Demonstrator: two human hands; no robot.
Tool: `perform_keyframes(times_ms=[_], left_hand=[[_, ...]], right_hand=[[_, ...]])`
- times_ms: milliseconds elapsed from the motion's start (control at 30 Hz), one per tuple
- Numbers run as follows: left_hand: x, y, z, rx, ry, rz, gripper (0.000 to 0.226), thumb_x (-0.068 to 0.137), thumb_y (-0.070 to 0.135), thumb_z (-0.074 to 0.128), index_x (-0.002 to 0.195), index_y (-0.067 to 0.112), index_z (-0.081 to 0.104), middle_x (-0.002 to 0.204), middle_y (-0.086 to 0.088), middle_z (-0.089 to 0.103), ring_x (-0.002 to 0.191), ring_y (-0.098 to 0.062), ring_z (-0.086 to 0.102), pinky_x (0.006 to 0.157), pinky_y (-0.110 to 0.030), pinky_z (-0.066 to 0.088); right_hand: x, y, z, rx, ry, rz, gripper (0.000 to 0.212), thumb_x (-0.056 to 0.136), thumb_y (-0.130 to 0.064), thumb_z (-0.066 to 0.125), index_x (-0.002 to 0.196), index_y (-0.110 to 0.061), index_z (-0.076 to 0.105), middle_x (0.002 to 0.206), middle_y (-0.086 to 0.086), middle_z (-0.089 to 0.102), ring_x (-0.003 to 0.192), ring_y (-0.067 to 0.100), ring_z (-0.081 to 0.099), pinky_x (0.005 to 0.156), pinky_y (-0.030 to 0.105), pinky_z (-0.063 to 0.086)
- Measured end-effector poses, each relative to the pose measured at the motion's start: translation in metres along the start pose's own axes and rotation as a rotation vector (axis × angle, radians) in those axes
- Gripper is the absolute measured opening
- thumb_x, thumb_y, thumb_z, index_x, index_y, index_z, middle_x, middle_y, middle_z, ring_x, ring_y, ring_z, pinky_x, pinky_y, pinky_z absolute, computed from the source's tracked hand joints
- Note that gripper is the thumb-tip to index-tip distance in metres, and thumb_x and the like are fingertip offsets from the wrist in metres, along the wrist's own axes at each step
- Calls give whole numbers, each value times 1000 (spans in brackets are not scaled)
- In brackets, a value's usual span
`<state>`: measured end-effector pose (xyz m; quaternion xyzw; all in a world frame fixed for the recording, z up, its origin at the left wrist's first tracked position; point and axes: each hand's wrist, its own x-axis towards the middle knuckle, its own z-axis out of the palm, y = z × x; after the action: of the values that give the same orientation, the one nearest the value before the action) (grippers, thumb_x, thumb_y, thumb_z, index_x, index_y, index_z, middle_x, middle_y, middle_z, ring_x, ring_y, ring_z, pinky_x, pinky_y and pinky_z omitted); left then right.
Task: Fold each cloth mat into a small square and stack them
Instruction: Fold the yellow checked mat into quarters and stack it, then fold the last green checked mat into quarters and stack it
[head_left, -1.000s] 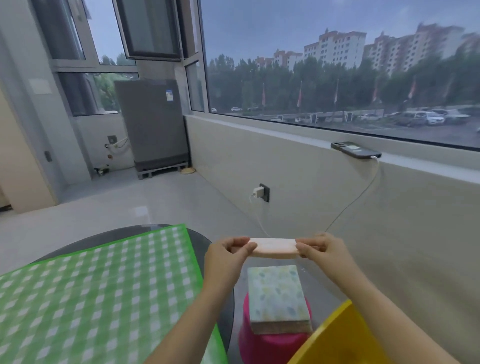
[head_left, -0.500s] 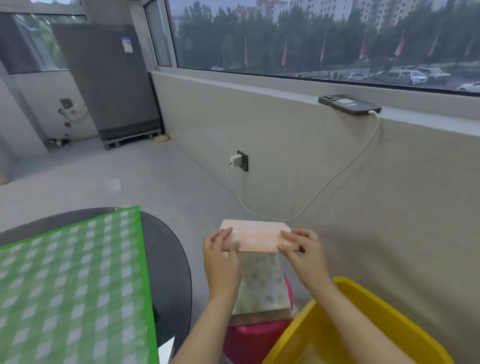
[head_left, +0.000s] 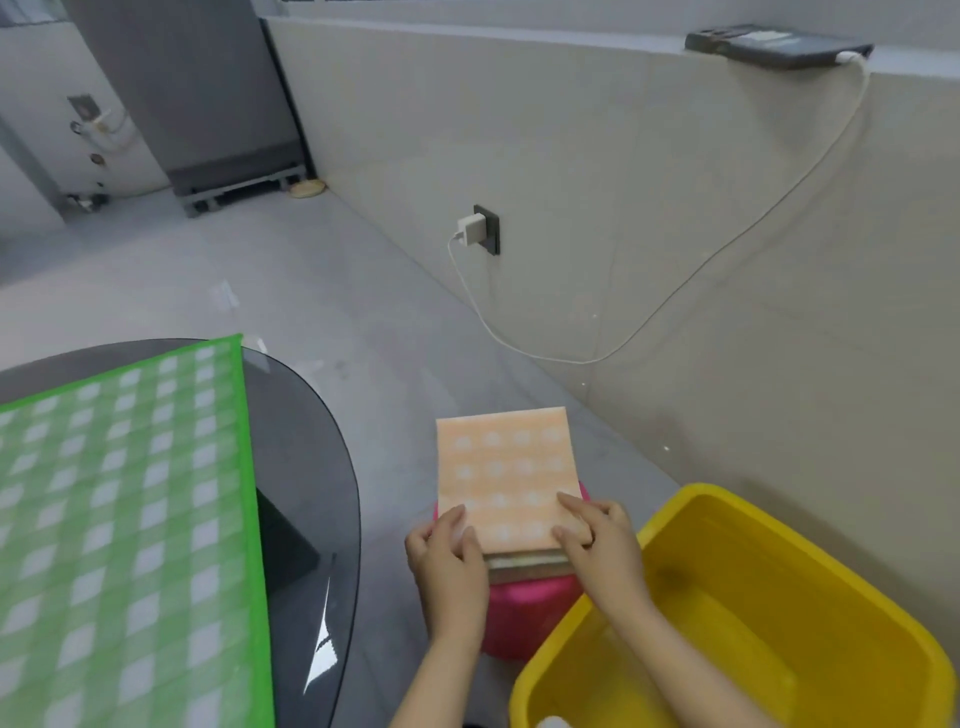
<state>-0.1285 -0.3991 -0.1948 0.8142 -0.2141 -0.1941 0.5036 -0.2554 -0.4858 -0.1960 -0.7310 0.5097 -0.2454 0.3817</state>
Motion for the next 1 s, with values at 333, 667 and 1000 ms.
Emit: perform_keyframes(times_ms=[333, 667, 1000], left_hand=[[-6, -12, 4, 77, 44, 11, 23, 90, 14, 58, 113, 16, 59, 111, 5, 33, 102, -15, 46, 83, -24, 41], [-8, -9, 7, 156, 50, -68, 25, 90, 15, 60, 114, 20, 59, 123, -3, 38, 96, -7, 30, 80, -23, 33], [-38, 51, -14, 282, 25, 237, 38, 95, 30, 45, 132, 22, 46, 144, -3, 29, 134, -19, 25, 106, -36, 29]], right_hand=[[-3, 7, 8, -48, -14, 22, 40, 89, -14, 59, 127, -24, 56, 102, -1, 43, 81, 6, 45, 74, 11, 33], [-2, 17, 14, -158, -36, 76, 37, 91, -22, 57, 128, -29, 55, 117, 1, 40, 116, 19, 35, 95, 24, 35], [-17, -40, -34, -57, 18, -118, 41, 88, -30, 62, 128, -29, 54, 110, -2, 40, 112, 17, 43, 97, 25, 36]])
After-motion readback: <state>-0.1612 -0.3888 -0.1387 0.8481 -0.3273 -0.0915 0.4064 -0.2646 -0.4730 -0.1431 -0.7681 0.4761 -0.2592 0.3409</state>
